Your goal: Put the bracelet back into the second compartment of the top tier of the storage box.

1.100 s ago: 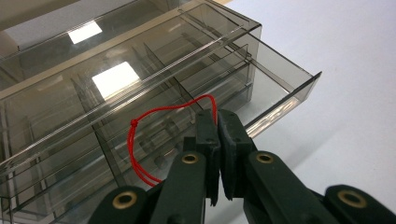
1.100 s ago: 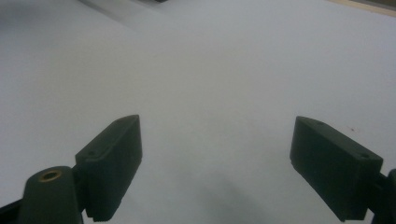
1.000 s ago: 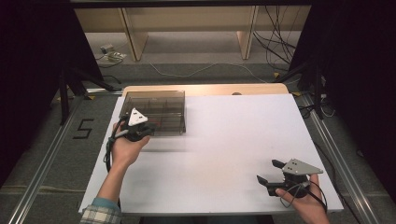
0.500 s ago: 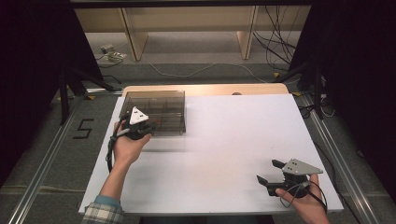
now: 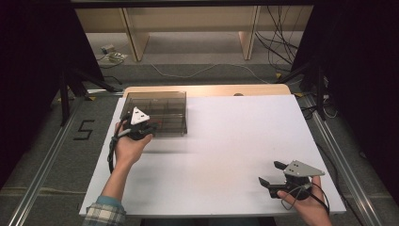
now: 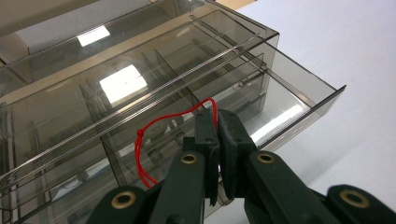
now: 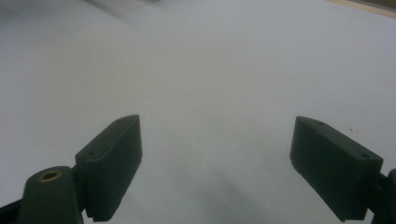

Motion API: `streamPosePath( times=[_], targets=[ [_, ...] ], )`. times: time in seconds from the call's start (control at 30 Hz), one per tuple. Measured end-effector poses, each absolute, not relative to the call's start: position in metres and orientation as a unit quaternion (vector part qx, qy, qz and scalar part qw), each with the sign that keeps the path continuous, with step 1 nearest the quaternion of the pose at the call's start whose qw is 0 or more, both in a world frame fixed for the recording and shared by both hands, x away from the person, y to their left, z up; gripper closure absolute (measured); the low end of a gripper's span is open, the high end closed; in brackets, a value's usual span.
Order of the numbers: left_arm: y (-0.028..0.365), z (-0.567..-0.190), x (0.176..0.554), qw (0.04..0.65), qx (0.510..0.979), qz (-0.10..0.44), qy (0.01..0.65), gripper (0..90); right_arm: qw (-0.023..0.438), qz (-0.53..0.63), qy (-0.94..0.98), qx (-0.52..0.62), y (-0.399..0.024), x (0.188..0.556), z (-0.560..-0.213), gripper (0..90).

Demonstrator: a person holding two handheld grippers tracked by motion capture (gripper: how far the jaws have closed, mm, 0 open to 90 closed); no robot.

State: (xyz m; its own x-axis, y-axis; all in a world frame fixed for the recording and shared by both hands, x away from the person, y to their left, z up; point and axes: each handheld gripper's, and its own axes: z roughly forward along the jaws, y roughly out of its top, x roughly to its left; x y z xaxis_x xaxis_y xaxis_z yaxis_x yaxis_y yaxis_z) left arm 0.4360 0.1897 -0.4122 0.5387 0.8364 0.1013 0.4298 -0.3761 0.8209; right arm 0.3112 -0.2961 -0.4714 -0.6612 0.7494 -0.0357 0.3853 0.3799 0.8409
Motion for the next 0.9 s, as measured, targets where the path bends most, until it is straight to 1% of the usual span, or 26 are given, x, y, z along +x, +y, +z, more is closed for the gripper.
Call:
streamPosePath(
  times=[0.13,0.33,0.57,0.7,0.9],
  targets=[
    [0.19,-0.412,0.437,0.387,0.785,0.266,0.403,86.4,0.214,0.432,0.804,0.35,-0.296,0.312,-0.472,17.6],
    [0.19,-0.412,0.437,0.386,0.781,0.286,0.398,78.7,0.211,0.43,0.803,0.353,-0.296,0.311,-0.472,17.6],
    [0.193,-0.409,0.436,0.394,0.77,0.297,0.406,71.1,0.212,0.43,0.804,0.353,-0.296,0.311,-0.471,17.6],
    [0.193,-0.407,0.434,0.399,0.759,0.3,0.418,62.4,0.214,0.431,0.804,0.35,-0.296,0.311,-0.471,17.6],
    [0.194,-0.402,0.433,0.407,0.722,0.307,0.468,40.0,0.213,0.43,0.804,0.351,-0.297,0.311,-0.471,17.6]
  ],
)
